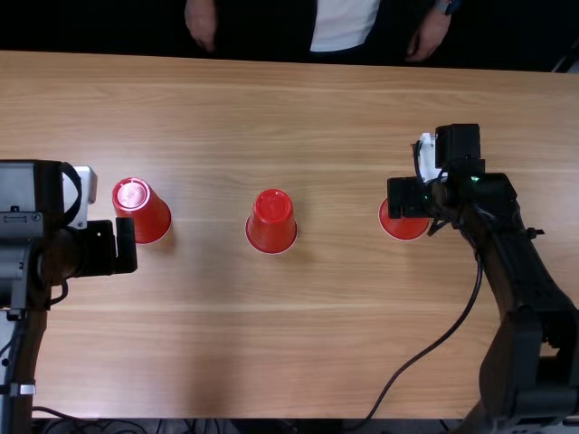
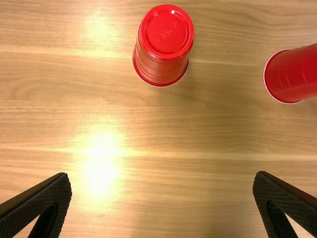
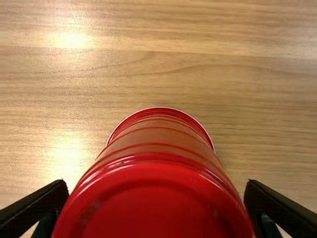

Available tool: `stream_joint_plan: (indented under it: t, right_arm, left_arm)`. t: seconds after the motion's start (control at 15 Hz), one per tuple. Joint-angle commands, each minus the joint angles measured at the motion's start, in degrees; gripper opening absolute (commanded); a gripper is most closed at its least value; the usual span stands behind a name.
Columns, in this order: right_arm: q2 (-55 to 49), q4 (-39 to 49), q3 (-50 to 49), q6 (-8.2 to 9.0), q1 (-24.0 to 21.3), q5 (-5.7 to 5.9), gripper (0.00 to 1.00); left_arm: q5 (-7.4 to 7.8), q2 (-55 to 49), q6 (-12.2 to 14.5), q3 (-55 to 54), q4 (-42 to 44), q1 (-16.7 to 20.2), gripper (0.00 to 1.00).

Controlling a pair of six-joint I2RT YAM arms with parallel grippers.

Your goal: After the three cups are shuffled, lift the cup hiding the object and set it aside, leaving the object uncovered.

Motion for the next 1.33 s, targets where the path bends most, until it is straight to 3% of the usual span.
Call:
stream_joint_plan:
  t: [0.0, 0.13, 0.27, 0.53, 1.13, 1.27]
  right_arm:
    - [0.68, 0.15, 1.57, 0.47, 0.90, -0.28, 0.52]
    - [0.59, 0.15, 1.48, 0.79, 0.90, -0.39, 0.24]
    - [0.15, -0.06, 1.30, 1.00, 1.08, -0.49, 0.16]
    - [-6.44, -0.80, 1.39, 1.10, 0.99, -0.60, 0.12]
    - [-23.14, -6.92, 0.42, 0.68, -0.06, -0.28, 0.13]
    - [-25.34, -7.55, -1.86, 0.15, -4.37, -0.18, 0.14]
  left_arm:
    - [-0.22, 0.35, 0.26, 1.81, 0.20, -0.18, 1.00]
    - [-0.22, 0.27, 0.26, 1.81, 0.09, -0.09, 1.00]
    - [-0.11, 0.09, 0.26, 1.64, 0.20, -0.09, 1.00]
    - [0.73, -0.35, 0.26, 0.49, 0.20, -0.09, 1.00]
    - [0.84, -0.26, 0.26, 0.76, -0.54, -0.27, 1.00]
    - [0.84, -0.35, 0.26, 0.76, -0.75, -0.53, 1.00]
